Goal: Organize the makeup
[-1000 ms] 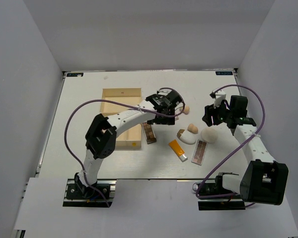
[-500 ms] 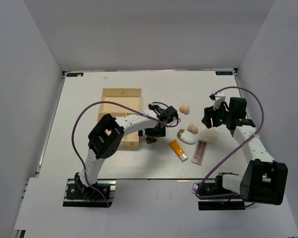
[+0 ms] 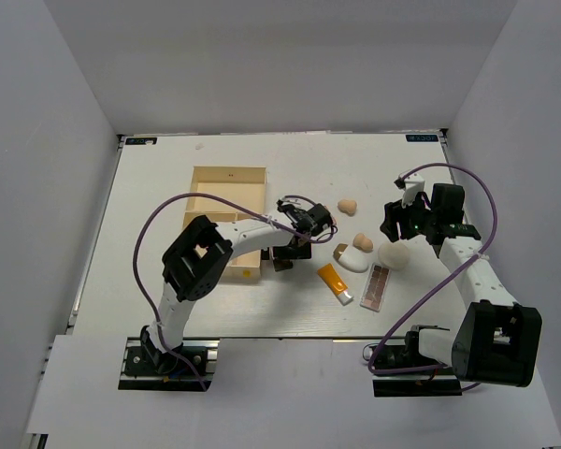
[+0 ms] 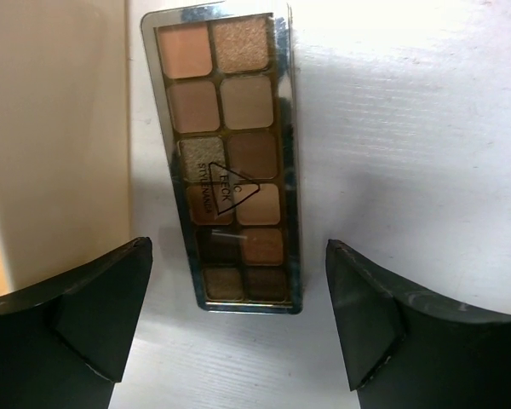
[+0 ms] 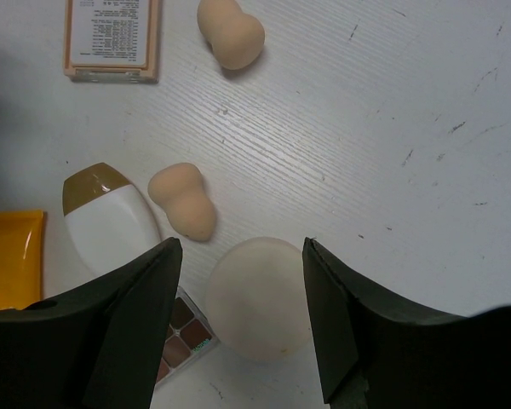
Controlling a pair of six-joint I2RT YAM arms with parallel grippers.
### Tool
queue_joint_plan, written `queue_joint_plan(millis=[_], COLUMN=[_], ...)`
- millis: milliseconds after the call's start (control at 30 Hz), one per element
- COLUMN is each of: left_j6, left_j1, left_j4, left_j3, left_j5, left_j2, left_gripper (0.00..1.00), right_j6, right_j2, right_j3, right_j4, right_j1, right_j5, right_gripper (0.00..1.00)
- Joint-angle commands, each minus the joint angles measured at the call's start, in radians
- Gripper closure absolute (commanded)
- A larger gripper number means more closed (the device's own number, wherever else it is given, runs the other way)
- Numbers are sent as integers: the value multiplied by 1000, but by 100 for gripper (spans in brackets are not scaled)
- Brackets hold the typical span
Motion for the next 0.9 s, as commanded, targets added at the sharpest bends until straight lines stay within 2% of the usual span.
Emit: queue_joint_plan(millis=[0,267,600,800,833,867], left_j6=[-18,-1,38,75,95,107], left_j1=[14,14,3,3,3,3], left_j4=[83,220,287,301,309,312], left_j3=[-65,-177,-206,-177,-170,-162], left_j5=[32,86,138,143,141,140], left_j2=[-26,-43,-6,-33,-44,-56], left_gripper=[9,16,34,57,66,69], right_j6=[9,8,9,9,8,8], right_j2=[3,6,11,11,11,11], right_j3=[2,7,13,13,13,13], right_j4=[39,39,39,39,36,36], right_j1=[-5,-15,-25,-28,-28,-28], right_j5=[4,9,4,1,0,0], right_gripper=[35,35,35,34,35,35])
